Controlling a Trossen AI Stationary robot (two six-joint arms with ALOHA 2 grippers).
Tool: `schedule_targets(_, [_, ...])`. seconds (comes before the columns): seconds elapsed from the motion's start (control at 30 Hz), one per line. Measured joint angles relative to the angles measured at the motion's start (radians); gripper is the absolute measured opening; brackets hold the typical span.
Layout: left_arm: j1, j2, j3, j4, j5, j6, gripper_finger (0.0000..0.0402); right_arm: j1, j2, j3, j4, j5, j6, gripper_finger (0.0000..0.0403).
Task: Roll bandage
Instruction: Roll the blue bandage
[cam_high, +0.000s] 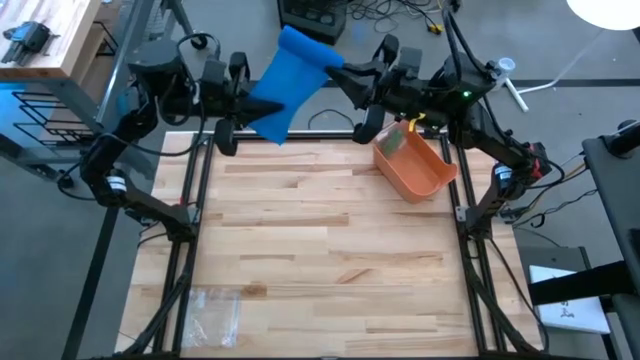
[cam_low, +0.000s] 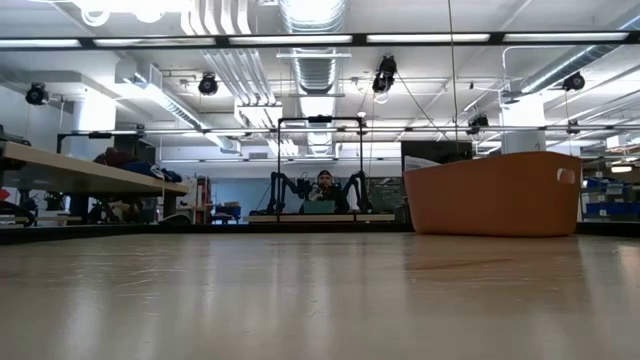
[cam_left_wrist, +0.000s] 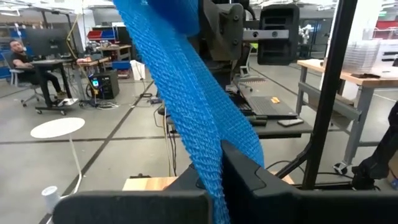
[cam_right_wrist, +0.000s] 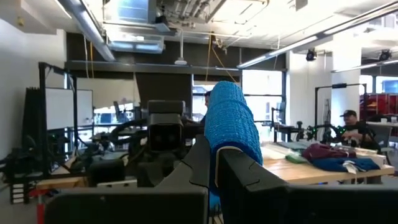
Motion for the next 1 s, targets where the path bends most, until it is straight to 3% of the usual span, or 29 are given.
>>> schedule_targets(0.17, [0.000, 0.012, 0.000, 0.000, 0.000, -0.011, 0.0017, 0.000, 0.000, 0.000, 0.000, 0.000, -0.002, 0.0003])
schedule_targets(0.67, [0.007, 0.053, -0.001, 0.016, -0.002, 0.001, 0.0134, 0.000, -0.003, 0.000, -0.042, -0.024, 0.024, 0.0003])
schedule_targets(0.83, [0.012, 0.057, -0.001, 0.004, -0.008, 0.016, 0.0135, 0.001, -0.008, 0.000, -0.043, -0.063, 0.055, 0.0003])
schedule_targets(1.0, [0.013, 0.059, -0.012, -0.004, -0.009, 0.027, 0.0091, 0.003, -0.009, 0.001, -0.044, -0.112, 0.075, 0.0003])
